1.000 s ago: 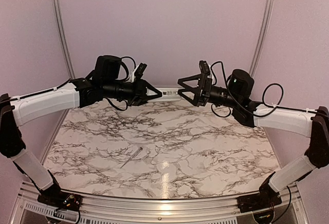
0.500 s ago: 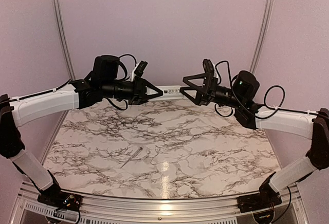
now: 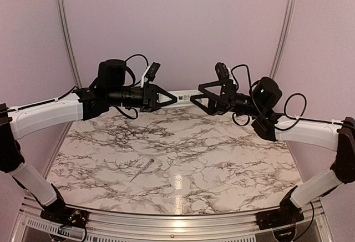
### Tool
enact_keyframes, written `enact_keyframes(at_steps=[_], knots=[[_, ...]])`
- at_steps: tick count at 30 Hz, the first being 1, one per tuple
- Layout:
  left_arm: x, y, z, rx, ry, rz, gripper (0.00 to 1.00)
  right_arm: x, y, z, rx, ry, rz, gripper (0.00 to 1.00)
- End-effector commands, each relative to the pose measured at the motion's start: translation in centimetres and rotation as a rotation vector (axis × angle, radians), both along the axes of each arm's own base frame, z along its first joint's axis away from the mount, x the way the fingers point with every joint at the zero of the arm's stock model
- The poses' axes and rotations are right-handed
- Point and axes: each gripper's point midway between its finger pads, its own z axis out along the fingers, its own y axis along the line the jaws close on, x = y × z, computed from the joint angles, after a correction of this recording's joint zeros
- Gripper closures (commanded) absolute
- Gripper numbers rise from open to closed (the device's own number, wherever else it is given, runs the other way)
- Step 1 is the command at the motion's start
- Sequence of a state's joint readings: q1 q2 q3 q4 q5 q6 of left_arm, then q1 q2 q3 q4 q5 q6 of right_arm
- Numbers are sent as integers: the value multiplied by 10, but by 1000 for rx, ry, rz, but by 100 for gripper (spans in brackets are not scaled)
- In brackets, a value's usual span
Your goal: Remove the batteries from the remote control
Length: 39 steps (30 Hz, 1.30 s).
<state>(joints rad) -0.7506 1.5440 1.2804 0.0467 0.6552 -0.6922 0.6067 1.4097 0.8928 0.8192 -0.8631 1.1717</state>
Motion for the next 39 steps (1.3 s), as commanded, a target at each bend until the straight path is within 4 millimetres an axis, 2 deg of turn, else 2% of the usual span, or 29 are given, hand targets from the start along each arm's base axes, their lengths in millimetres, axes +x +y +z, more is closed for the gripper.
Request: enact_keyframes(at_steps=[1, 6, 10, 13, 22, 26, 29, 34, 39], knots=[[-65, -5, 93, -245, -322, -242, 100, -8, 14, -47, -107, 170, 89, 2], [-62, -5, 87, -220, -333, -226, 100, -10, 12, -38, -101, 153, 93, 1], [-49, -6, 75, -176, -303, -157, 100, -16, 11, -19, -111, 98, 108, 2], [-37, -7, 64, -132, -254, -100, 100, -24, 6, 4, -129, 26, 107, 2], [-19, -8, 56, -100, -134, 1, 100, -10, -15, 47, -236, -96, -149, 2], [-5, -8, 48, -73, -91, 77, 100, 2, -22, 50, -297, -100, -293, 3], [2, -10, 43, -65, -74, 102, 100, 3, -15, 55, -351, -126, -338, 4], [8, -12, 39, -66, -78, 116, 100, 6, -1, 43, -446, -118, -382, 7], [9, -13, 42, -75, -85, 119, 100, 14, 1, 31, -492, -92, -421, 8]])
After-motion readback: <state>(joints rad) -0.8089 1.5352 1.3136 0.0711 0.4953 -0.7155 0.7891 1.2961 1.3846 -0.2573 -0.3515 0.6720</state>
